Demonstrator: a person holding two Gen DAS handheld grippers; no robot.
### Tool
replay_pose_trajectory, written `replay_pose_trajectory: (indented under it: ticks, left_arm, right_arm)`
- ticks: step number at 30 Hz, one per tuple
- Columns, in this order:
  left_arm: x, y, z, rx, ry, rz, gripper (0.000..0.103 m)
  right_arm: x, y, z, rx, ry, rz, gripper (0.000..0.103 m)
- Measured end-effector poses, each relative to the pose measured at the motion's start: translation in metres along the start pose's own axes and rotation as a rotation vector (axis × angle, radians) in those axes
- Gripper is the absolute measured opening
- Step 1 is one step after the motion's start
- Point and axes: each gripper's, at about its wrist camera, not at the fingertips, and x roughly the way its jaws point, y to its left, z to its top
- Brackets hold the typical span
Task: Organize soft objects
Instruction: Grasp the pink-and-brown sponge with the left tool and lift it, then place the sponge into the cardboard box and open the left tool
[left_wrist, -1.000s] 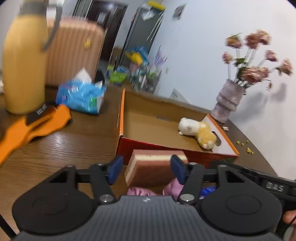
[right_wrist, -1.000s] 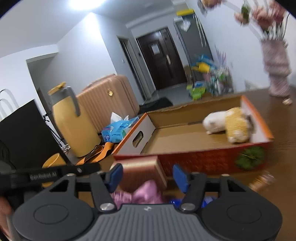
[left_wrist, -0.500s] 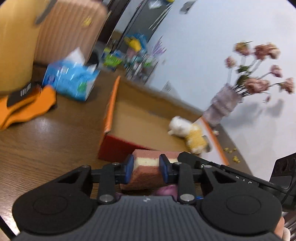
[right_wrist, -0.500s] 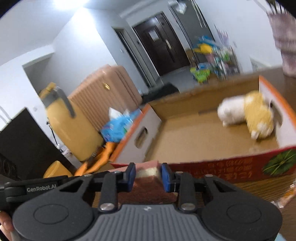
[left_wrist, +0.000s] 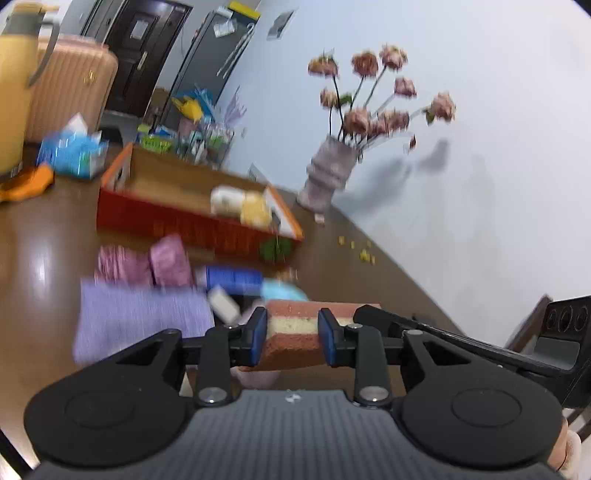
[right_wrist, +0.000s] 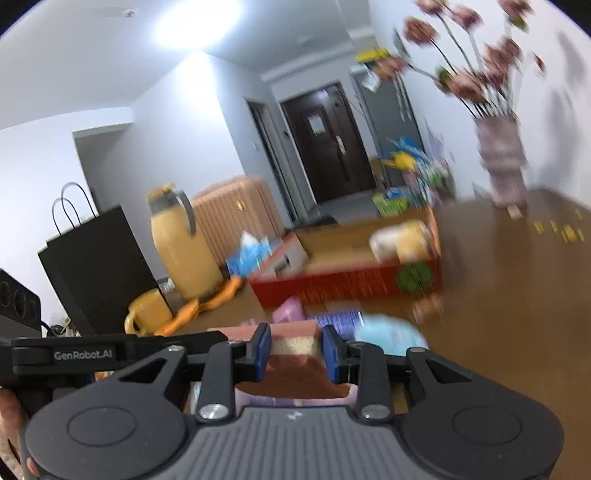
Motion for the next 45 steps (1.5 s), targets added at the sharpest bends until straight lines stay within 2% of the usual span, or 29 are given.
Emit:
replay_pose_trajectory:
  ticks: [2,5,8,10,13,16,18,20,22,25,27,28,35,39,42,45]
  left_arm:
    - [0.006,-0.003,-0.018,0.028,0.010,0.016,0.030]
    - [0.007,-0.003,-0.034,0.079,-0.028,0.056,0.030]
    - [0.001,-0.002,-0.056,0.137,-0.039,0.081,0.031]
    - [-0.003,0.005,-0.075,0.137,-0.014,0.071,0.031]
    - [-0.005,0.015,-0.098,0.113,0.047,0.052,0.031]
    - [-0.010,0.024,-0.105,0.051,0.066,0.012,0.040]
    - [-0.016,0.027,-0.101,0.033,0.042,-0.009,0.053]
    - [-0.018,0.033,-0.092,-0.005,0.029,-0.011,0.055]
    - [-0.013,0.037,-0.083,-0.050,0.038,-0.017,0.054]
    - [0.000,0.040,-0.076,-0.085,0.060,-0.013,0.047]
    - [0.008,0.042,-0.075,-0.095,0.089,-0.016,0.036]
    - [0.011,0.044,-0.076,-0.105,0.102,-0.022,0.034]
    - [0.015,0.049,-0.077,-0.126,0.114,-0.033,0.032]
    - [0.010,0.039,-0.071,-0.094,0.073,-0.037,0.032]
    - [0.005,0.031,-0.052,-0.070,0.030,-0.058,0.032]
    - [0.005,0.029,-0.017,-0.047,-0.014,-0.077,0.032]
  right_arm:
    - [-0.002,-0.007,-0.016,0.015,0.015,-0.004,0.029]
    - [0.003,-0.011,-0.033,0.012,-0.008,0.001,0.029]
    - [0.001,-0.004,-0.059,-0.037,-0.034,0.003,0.029]
    - [-0.002,-0.001,-0.080,-0.066,-0.032,0.000,0.030]
    - [-0.007,-0.005,-0.104,-0.030,0.025,0.002,0.033]
    - [-0.012,-0.006,-0.116,0.025,0.054,0.003,0.039]
    - [-0.017,-0.004,-0.115,0.032,0.051,0.016,0.045]
    - [-0.020,-0.004,-0.111,0.048,0.031,0.024,0.050]
    - [-0.017,-0.009,-0.104,0.096,0.023,0.022,0.050]
    - [-0.004,-0.020,-0.098,0.175,0.034,0.014,0.048]
    - [0.006,-0.025,-0.096,0.210,0.051,-0.002,0.039]
    - [0.010,-0.026,-0.097,0.221,0.059,-0.006,0.035]
    - [0.018,-0.029,-0.098,0.240,0.074,-0.017,0.029]
    - [0.011,-0.022,-0.090,0.200,0.052,-0.019,0.029]
    - [0.005,-0.015,-0.072,0.163,0.005,-0.021,0.029]
    - [0.009,-0.008,-0.039,0.125,-0.047,-0.013,0.029]
